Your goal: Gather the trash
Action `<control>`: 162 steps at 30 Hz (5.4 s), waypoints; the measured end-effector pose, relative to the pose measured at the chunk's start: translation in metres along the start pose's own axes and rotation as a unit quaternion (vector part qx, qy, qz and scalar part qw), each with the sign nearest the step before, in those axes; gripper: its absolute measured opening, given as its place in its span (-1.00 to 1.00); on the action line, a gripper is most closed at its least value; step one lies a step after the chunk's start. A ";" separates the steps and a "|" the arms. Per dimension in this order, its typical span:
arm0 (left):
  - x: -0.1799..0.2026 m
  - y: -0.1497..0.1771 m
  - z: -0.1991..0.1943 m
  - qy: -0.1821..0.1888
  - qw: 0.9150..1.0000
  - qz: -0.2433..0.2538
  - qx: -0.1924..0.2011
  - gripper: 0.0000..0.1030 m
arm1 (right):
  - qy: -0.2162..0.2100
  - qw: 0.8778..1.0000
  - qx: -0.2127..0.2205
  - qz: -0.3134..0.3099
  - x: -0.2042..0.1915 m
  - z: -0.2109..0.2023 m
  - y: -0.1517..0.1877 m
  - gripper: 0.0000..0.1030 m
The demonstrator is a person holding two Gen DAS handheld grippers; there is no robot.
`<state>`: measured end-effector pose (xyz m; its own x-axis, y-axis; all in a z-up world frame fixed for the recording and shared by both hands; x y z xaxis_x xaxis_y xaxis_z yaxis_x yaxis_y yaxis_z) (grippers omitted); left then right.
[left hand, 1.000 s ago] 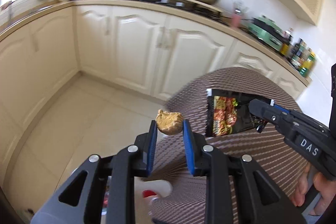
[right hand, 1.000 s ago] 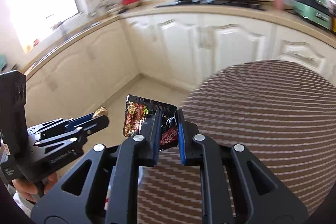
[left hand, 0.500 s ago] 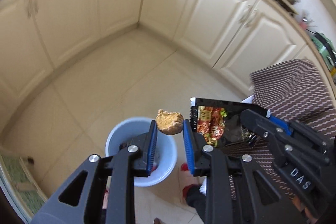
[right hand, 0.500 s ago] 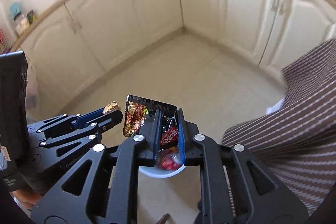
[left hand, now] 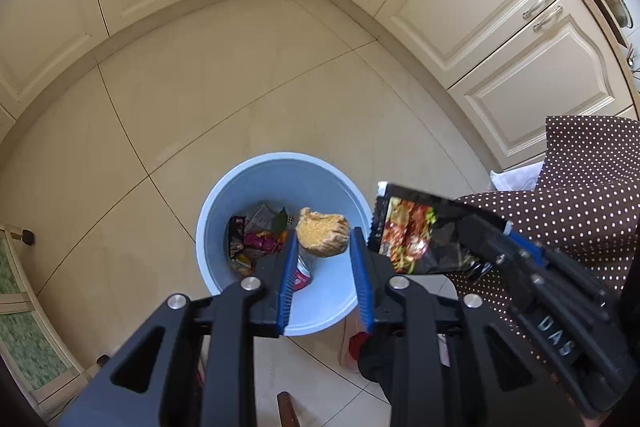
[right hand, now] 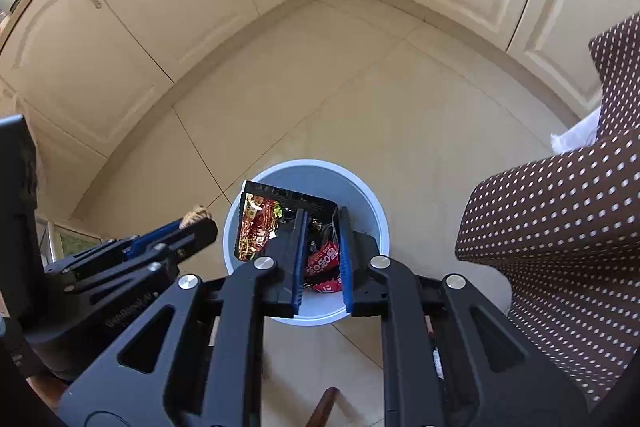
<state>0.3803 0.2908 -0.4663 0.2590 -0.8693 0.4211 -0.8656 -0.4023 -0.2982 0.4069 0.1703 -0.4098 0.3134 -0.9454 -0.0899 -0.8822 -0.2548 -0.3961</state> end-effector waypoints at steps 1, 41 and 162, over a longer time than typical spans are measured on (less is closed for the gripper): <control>-0.002 0.000 0.000 -0.001 1.000 -0.003 0.001 -0.22 | 0.001 1.000 -0.002 0.001 -0.001 0.004 0.000 -0.71; -0.003 0.005 -0.014 -0.036 0.999 0.010 0.007 0.26 | -0.004 0.999 -0.021 0.025 -0.014 0.022 0.008 -0.65; 0.318 0.255 -0.443 0.037 0.862 0.305 0.402 0.85 | 0.173 0.865 0.466 0.069 0.143 -0.538 0.240 0.73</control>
<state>0.0518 0.0390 -0.0290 -0.1930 -0.9810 0.0204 -0.2457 0.0282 -0.9689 0.0506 -0.1359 -0.0262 -0.0389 -0.9990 0.0206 -0.1860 -0.0130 -0.9825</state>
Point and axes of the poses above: each gripper's, at about its wrist camera, not at the fingertips, and z roughly the way its jaws point, x to its right, y to its underside, the point moved 5 cm from there along z, roughly the way its jaws point, and after that the axes turned 7 degrees about y, right-handed, at the moved point
